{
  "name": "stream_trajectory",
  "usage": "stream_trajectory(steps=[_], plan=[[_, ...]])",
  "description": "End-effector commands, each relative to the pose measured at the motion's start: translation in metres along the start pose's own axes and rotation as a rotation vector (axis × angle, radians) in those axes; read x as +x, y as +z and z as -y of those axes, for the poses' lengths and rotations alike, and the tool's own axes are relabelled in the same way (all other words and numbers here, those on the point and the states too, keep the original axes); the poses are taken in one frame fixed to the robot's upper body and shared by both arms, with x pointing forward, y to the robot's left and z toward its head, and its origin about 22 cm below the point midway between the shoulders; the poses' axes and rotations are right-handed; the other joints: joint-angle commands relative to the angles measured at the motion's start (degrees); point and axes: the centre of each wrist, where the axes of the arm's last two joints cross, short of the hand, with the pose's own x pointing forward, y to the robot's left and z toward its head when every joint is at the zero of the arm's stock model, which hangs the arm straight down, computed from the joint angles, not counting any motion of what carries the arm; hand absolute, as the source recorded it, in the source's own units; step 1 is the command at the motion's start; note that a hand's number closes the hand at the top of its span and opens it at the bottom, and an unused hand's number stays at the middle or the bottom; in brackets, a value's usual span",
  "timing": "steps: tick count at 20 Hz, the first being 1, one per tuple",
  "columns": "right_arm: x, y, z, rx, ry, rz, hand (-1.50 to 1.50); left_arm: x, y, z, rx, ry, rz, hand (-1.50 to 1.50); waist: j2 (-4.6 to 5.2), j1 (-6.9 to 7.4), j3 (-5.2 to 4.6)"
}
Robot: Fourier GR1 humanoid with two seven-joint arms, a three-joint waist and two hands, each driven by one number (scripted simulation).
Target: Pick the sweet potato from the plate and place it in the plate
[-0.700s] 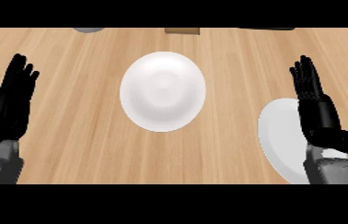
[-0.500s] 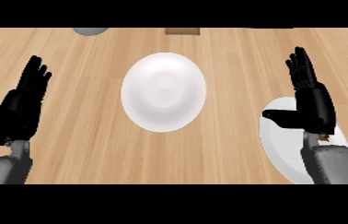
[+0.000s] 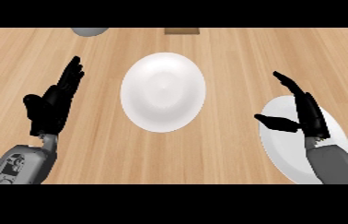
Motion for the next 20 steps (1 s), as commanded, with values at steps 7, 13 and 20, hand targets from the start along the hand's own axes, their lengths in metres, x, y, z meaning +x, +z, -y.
stream_trajectory(steps=[7, 13, 20], plan=[[-0.016, 0.028, 0.008, -0.094, 0.318, 0.078, -1.5, -0.012, -0.004, 0.015, -0.026, -0.018, -0.017, 0.0, -0.97, -0.57, 0.3], [0.03, 0.018, 0.062, -0.077, 0.511, -0.014, -1.5, -0.009, -0.014, 0.013, -0.009, -0.022, -0.016, 0.0, -1.11, -1.19, 0.18], [0.062, 0.015, 0.084, 0.14, 0.668, -0.301, -1.5, -0.017, -0.002, 0.025, -0.036, -0.007, -0.018, 0.0, -0.97, -0.35, 0.25]])
